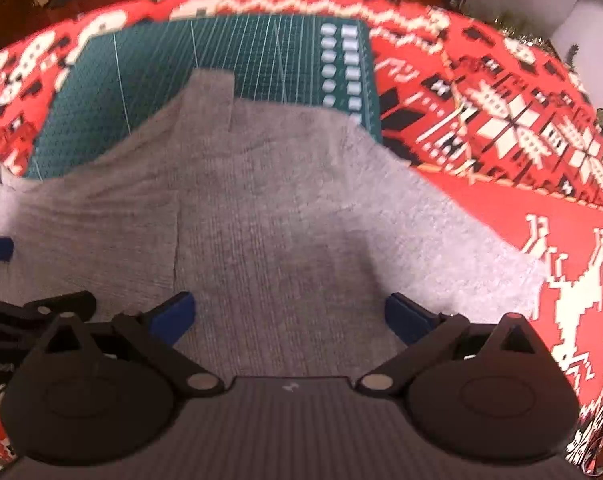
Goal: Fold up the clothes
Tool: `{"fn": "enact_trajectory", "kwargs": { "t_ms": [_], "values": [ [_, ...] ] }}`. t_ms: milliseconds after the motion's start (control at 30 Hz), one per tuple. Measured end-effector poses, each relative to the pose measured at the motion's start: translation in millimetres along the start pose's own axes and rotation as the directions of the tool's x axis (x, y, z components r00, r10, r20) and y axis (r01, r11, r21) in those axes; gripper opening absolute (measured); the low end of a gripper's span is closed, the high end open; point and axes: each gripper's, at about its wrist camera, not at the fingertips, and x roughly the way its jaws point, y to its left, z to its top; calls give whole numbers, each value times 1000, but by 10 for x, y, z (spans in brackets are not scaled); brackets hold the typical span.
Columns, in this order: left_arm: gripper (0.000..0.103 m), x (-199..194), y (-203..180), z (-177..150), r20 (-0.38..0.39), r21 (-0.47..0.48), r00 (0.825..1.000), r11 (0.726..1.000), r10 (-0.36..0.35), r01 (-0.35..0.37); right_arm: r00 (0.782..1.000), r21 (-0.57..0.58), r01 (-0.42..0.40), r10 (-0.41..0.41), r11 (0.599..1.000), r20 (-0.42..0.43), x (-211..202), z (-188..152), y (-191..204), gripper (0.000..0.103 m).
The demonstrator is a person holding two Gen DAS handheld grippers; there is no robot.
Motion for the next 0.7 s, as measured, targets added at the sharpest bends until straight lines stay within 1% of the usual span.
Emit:
{"fn": "enact_trajectory", "kwargs": {
  "t_ms": [67,133,200,233,267,300,333,400,433,500,533,567,600,700],
  "values": [
    [86,-94,74,13,0,-55,1000,998,-22,22,1000,2,-12,12,1000,22,-120,8,-17,102],
    [79,-184,169,24,0,-115,999,993,-42,42,999,-5,-9,9,1000,48,-228,24,-3,102],
    [67,-267,238,32,5,-155,999,987,-38,38,997,-19,-10,11,1000,77,-305,56,46,99],
    [64,-293,265,38,8,-167,1000,986,-27,28,996,-24,-8,10,1000,90,-337,81,84,97],
    [58,-313,292,46,11,-176,1000,984,-12,14,995,-31,-6,9,1000,99,-341,127,134,89],
    [55,-329,311,58,13,-182,1000,983,-1,3,994,-37,-3,6,999,107,-339,170,181,79],
    [54,-335,327,70,12,-185,1000,983,4,-2,993,-42,2,3,999,114,-336,210,227,74],
    [52,-332,355,90,8,-188,1000,982,9,-7,992,-50,0,7,999,126,-326,279,287,56],
    [52,-326,359,97,7,-186,1000,983,12,-10,992,-44,-18,23,999,120,-303,301,292,51],
    [51,-314,367,112,4,-181,1000,983,18,-17,993,-27,-57,60,998,105,-247,341,305,30],
    [50,-309,371,117,3,-180,1000,983,16,-16,992,-18,-77,78,997,98,-220,362,311,26],
    [49,-304,375,121,2,-181,1000,983,12,-11,992,-9,-88,89,996,92,-181,383,319,19],
    [49,-300,379,125,2,-182,1000,983,8,-7,991,-5,-98,98,995,89,-134,418,337,15],
    [49,-284,388,129,-3,-193,1000,981,-1,1,988,-16,-119,120,993,97,-75,467,360,12]
  ]
}}
